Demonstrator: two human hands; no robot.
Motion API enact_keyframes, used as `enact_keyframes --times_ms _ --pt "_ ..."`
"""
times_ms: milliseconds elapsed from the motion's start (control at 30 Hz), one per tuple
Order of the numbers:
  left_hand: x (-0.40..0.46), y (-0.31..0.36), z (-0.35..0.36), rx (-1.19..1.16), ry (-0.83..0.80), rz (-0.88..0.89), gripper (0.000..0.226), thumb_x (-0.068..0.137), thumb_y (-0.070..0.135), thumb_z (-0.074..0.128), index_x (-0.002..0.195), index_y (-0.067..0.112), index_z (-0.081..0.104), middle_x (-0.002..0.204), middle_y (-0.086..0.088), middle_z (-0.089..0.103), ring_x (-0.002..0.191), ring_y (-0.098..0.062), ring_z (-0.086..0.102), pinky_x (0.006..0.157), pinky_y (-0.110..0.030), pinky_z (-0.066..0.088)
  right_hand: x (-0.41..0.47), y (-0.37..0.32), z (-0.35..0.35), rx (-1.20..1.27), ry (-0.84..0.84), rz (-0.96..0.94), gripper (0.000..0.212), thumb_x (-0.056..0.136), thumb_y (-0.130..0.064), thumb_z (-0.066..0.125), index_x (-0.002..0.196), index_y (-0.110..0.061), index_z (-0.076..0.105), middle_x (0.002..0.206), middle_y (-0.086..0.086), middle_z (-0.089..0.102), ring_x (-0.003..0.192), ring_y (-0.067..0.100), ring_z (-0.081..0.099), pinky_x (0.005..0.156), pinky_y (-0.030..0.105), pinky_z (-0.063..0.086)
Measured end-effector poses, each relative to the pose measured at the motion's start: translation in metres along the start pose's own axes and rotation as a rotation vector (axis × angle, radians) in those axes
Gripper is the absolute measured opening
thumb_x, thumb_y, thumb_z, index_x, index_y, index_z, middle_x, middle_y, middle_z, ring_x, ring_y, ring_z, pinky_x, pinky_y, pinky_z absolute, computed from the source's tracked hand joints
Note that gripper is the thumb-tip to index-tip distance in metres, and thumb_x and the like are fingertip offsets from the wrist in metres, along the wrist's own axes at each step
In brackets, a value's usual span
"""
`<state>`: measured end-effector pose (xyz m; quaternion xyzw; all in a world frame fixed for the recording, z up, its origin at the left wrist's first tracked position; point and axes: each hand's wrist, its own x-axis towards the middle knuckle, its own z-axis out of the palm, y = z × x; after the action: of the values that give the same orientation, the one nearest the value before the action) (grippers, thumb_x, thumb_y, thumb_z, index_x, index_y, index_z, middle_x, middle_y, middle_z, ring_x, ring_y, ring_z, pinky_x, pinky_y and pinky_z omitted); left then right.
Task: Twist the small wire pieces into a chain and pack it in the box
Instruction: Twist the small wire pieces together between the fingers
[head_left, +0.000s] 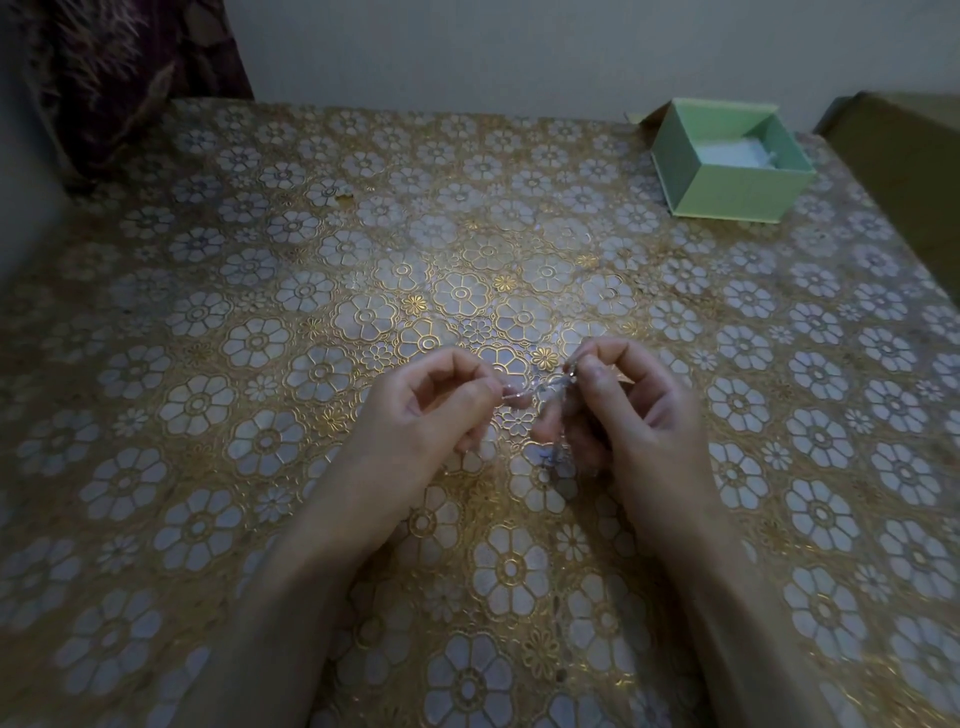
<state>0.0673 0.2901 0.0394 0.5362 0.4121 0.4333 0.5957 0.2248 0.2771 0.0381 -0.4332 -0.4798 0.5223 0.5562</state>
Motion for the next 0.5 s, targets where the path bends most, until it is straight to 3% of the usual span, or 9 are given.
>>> enact_keyframes --times_ms 100,233,300,367,500 --pt "0.0002 0.0006 -0.0018 0.026 0.003 0.034 0.012 0.065 0.036 0.060 0.061 0.026 0.064 0.076 0.010 0.063 0.060 -0.005 0.045 0.060 -0.023 0.035 0.0000 0.0014 0.0010 -0.072 -0.003 -0.044 0.011 0.089 -0.017 0.047 0.079 -0.014 0.051 0.062 0.004 0.067 0.041 0.010 0.032 0.040 0.017 0.028" --pt "0.0010 0.0000 -0.0031 0.029 0.019 0.072 0.011 0.064 0.033 0.058 0.058 0.025 0.063 0.075 0.011 0.063 0.069 0.001 0.054 0.063 -0.010 0.040 -0.0004 0.0020 0.0009 -0.124 0.025 -0.058 0.015 0.087 -0.018 0.051 0.077 -0.014 0.062 0.073 0.017 0.058 0.046 0.013 0.033 0.042 0.028 0.024" --pt "0.0015 0.0002 -0.0026 0.014 0.032 0.079 0.011 0.065 0.032 0.057 0.058 0.026 0.063 0.074 0.009 0.065 0.065 0.003 0.056 0.062 -0.008 0.040 0.0000 0.0029 -0.0001 -0.104 0.031 -0.040 0.014 0.085 -0.018 0.052 0.077 -0.011 0.061 0.061 0.005 0.055 0.046 0.009 0.034 0.042 0.021 0.026" --pt "0.0017 0.0004 -0.0017 0.022 0.059 0.083 0.012 0.065 0.034 0.056 0.058 0.028 0.064 0.073 0.008 0.066 0.062 0.001 0.054 0.062 -0.014 0.040 0.0003 0.0029 0.0004 -0.063 0.022 -0.032 0.012 0.084 -0.017 0.052 0.076 -0.012 0.060 0.059 -0.005 0.058 0.044 0.007 0.035 0.041 0.017 0.027" --pt "0.0020 0.0008 -0.0016 0.011 0.118 0.079 0.012 0.064 0.036 0.056 0.059 0.027 0.063 0.070 0.006 0.065 0.065 -0.004 0.052 0.063 -0.024 0.037 -0.0002 0.0019 0.0028 -0.038 -0.005 -0.024 0.013 0.085 -0.016 0.052 0.076 -0.013 0.059 0.058 -0.002 0.061 0.042 0.008 0.034 0.040 0.016 0.028"
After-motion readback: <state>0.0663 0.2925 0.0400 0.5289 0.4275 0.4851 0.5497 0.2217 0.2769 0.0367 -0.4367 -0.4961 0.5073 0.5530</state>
